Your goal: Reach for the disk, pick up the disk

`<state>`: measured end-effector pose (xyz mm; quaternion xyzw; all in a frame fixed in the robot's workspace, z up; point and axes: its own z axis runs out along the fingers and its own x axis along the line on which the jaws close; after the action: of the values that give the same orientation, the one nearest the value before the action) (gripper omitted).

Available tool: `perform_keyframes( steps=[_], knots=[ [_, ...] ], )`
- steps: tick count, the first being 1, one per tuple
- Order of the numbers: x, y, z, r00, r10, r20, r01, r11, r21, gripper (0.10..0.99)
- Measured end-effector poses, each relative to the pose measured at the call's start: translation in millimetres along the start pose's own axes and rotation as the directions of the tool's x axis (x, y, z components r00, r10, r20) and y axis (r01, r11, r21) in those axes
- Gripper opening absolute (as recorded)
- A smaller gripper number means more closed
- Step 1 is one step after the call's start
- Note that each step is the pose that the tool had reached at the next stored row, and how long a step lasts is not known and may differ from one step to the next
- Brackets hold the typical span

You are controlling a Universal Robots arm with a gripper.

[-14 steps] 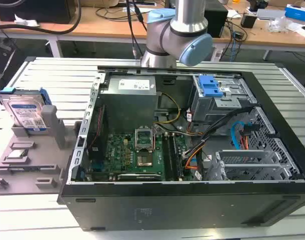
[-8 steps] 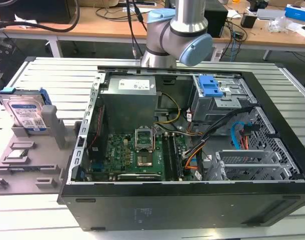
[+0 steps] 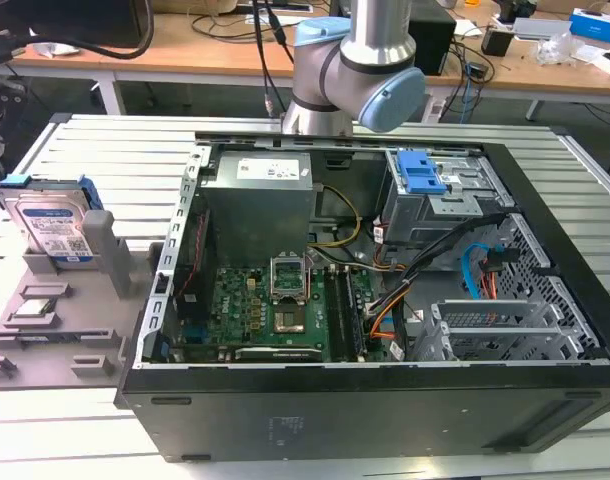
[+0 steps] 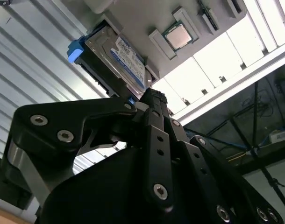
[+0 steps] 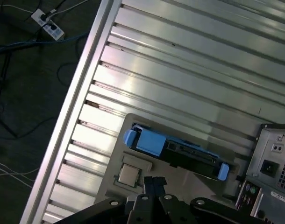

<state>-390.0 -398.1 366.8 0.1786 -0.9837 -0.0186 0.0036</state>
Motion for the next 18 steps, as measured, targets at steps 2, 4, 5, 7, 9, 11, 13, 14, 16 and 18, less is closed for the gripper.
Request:
perform_keyframes(
  steps=[2, 4, 5, 7, 9, 11, 13, 14, 16, 18],
  knots=[
    [0.0, 0.0, 0.0, 0.9994, -0.034, -0.0013, 0.034, 0.9994, 0.000, 0.106],
    [0.0, 0.0, 0.0, 0.9963, -0.086, -0.0032, 0.086, 0.9963, 0.000, 0.106],
    [0.0, 0.0, 0.0, 0.9945, -0.105, -0.0039, 0.105, 0.9945, 0.000, 0.106],
    [0.0, 0.0, 0.0, 0.9903, -0.139, -0.0052, 0.139, 0.9904, 0.000, 0.106],
    [0.0, 0.0, 0.0, 0.9830, -0.183, -0.0069, 0.183, 0.9830, -0.001, 0.106],
    [0.0, 0.0, 0.0, 0.9757, -0.219, -0.0084, 0.219, 0.9757, -0.001, 0.106],
    [0.0, 0.0, 0.0, 0.9677, -0.252, -0.0096, 0.252, 0.9677, -0.001, 0.106],
    [0.0, 0.0, 0.0, 0.9621, -0.273, -0.0104, 0.273, 0.9621, -0.001, 0.106],
    [0.0, 0.0, 0.0, 0.9526, -0.304, -0.0116, 0.304, 0.9527, -0.002, 0.106],
    [0.0, 0.0, 0.0, 0.9400, -0.341, -0.0130, 0.341, 0.9401, -0.002, 0.106]
  ],
)
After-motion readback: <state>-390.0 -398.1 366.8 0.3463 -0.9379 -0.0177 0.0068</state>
